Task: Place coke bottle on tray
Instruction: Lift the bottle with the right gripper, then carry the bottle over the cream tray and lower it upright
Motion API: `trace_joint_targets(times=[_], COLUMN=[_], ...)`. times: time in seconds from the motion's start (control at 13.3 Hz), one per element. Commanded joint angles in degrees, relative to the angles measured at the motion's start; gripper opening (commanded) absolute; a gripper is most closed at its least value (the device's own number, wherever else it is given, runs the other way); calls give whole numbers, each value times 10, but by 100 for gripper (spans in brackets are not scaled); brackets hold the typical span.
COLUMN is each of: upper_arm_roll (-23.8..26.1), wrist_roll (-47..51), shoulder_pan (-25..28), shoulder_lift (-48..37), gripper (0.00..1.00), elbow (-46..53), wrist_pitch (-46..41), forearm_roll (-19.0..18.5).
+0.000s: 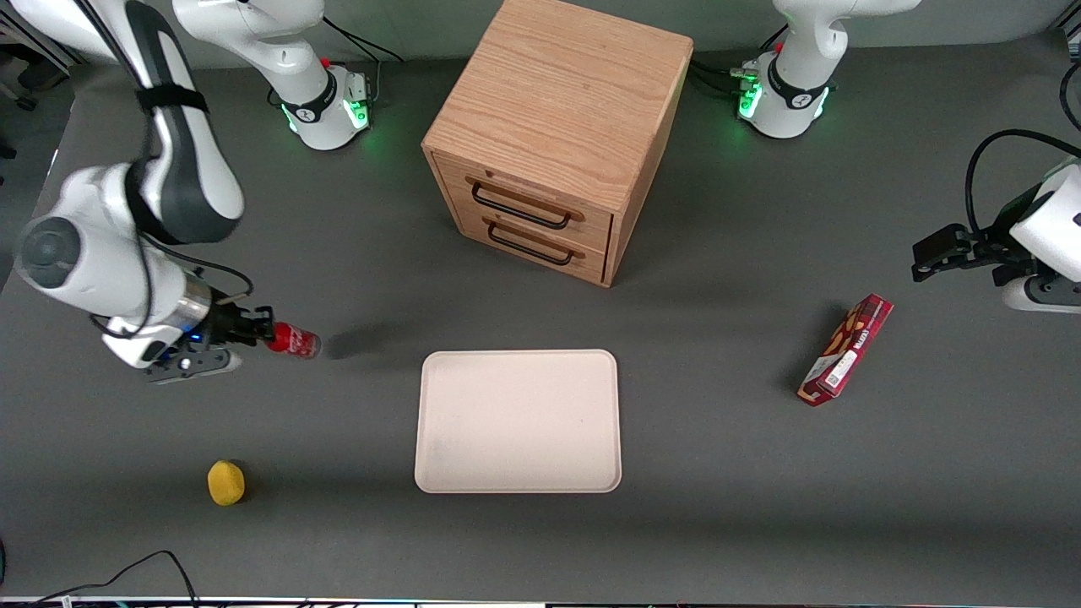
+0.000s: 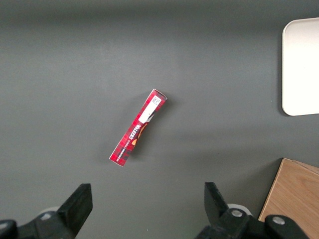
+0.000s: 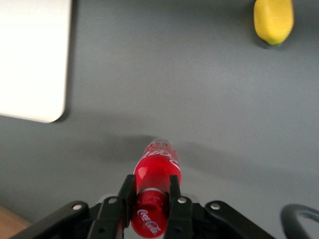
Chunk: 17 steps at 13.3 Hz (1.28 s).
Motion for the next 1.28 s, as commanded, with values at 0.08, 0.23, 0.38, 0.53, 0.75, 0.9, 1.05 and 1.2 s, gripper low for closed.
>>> trace_joint_targets(times=[0.08,0.23,0.38,0.53,0.75,0.9,1.05,1.2], upper_arm_roll=[-3,-3,-7,-4,-12,-4,-4,-6], wrist_roll=[0,-1,-2,5,46,51,76,89], shoulder_pan=[3,3,3,5,69,92,124,150], shoulder_lift=[16,44,87,116,194,234,279,318], gripper=[0,0,0,0,0,0,0,0], elbow=[208,312,409,438,489,497,497,496], wrist_pitch=[-213,-301,-361,-364,-332,-256,-177,-90], forearm_roll=[-13,-20,-19,-18,-16,-10,1,1])
